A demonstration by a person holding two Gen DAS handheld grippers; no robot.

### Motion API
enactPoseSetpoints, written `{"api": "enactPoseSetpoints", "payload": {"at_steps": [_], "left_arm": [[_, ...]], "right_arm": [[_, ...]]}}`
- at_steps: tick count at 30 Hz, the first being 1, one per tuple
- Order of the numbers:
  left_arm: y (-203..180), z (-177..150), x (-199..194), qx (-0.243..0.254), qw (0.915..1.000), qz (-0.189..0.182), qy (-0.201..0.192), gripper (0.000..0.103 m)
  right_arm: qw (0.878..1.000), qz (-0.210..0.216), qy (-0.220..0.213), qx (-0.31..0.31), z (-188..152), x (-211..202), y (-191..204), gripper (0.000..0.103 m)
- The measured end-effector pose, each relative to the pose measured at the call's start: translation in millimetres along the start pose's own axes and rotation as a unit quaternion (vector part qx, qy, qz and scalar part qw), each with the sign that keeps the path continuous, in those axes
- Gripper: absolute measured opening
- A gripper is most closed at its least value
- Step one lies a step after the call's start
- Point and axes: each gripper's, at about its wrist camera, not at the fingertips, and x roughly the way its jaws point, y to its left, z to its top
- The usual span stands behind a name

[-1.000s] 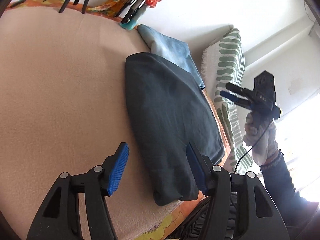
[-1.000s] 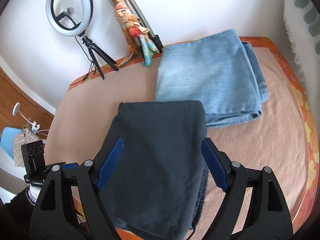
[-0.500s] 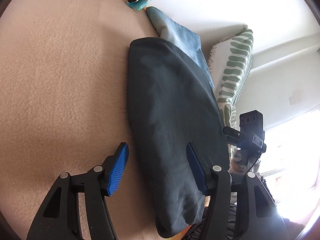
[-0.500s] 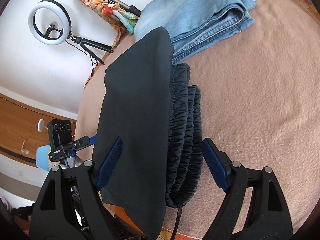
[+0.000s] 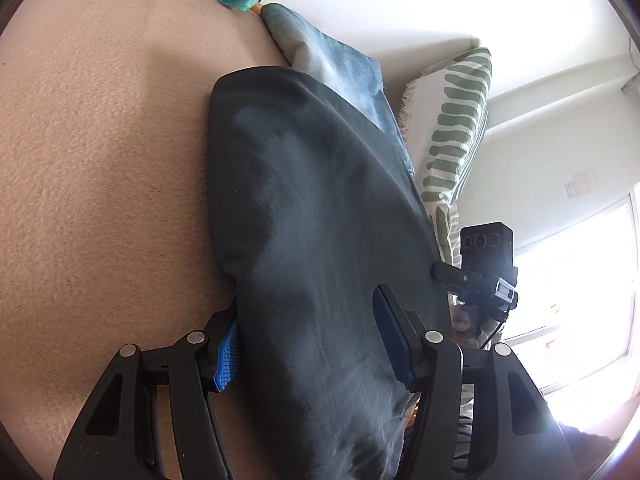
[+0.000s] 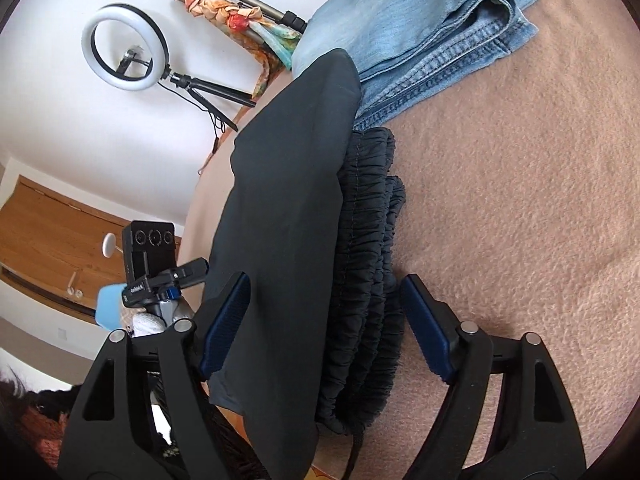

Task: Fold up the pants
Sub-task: 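Grasp the folded grey pants stack with both tools, then lift the pants with both tools and carry them onto the blue jeans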

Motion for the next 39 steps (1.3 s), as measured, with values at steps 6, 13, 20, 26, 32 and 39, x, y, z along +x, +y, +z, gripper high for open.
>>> {"api": "enactPoseSetpoints", "payload": {"at_steps": [6,13,20,26,32,39], "left_arm": [[-1,2,2,0.009,0.9999,-0.001,0.004,0.059],[-7,3,12,0.030,0.9995,0.002,0.000,0.059],[-9,5,15,0.029,0.9996,0.003,0.002,0.054],[1,3,12,0.003,0.9997,0.012,-0.021,0.015],[-22,2,1,0.045,0.9979,0.025,-0.038,0.009],[-59,7,-17,0.109,0.9924,0.030,-0.050,0.008]], "right_arm": [[0.999,-0.033,0.024,0.001,-1,-9,-4,0.075],[0.999,-0.013,0.017,-0.028,4,12,15,0.091],[1.000,0.026,0.008,-0.009,2,21,14,0.038],[0.999,0.004,-0.022,-0.031,1,3,36,0.022],[0.997,-0.026,-0.040,-0.058,-2,-9,64,0.017],[0.992,-0.058,-0.048,-0.101,1,-23,97,0.016]]}}
